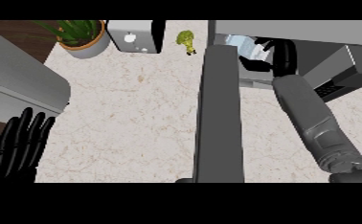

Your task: Pick up the milk, place it into the microwave and close the microwave

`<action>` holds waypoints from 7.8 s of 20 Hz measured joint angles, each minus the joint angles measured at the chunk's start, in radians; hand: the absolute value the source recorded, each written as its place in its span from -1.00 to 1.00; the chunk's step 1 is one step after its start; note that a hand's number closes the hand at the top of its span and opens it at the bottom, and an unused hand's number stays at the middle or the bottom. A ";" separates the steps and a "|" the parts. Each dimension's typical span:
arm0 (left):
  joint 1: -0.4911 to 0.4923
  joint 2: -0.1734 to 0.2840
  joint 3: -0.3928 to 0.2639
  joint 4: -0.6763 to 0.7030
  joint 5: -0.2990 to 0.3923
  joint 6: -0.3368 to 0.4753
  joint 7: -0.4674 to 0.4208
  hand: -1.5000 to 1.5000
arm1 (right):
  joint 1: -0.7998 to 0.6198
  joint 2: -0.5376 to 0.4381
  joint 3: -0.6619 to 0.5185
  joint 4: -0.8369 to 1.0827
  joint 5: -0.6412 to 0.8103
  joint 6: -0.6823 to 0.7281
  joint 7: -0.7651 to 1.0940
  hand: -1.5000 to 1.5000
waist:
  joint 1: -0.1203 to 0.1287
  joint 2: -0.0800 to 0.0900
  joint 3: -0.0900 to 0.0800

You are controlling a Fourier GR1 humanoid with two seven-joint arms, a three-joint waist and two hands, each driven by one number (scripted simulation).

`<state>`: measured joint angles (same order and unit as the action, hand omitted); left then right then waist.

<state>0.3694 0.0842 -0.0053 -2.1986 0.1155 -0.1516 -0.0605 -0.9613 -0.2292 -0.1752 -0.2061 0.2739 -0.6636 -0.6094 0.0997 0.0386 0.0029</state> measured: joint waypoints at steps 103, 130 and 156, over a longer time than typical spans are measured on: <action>-0.315 -0.046 -0.393 0.350 -0.227 -0.160 0.118 1.00 | 1.107 0.062 0.010 -0.714 -0.333 0.914 -0.322 -1.00 | -0.118 -0.040 -0.004; -0.918 -0.084 -0.927 0.987 0.086 0.468 0.063 -1.00 | 1.336 -0.050 0.160 -1.287 -0.536 1.040 -0.187 -1.00 | -0.237 -0.026 -0.008; -1.241 -0.084 -0.726 1.304 0.504 0.694 -0.202 1.00 | 1.371 -0.174 0.230 -1.593 -0.712 1.127 -0.016 -1.00 | -0.418 0.033 -0.008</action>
<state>-0.8720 -0.0001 -0.7313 -0.8946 0.6199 0.5420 -0.2620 0.4095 -0.4034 0.0550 -1.7989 -0.4384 0.4632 -0.6251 -0.3184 0.0717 -0.0055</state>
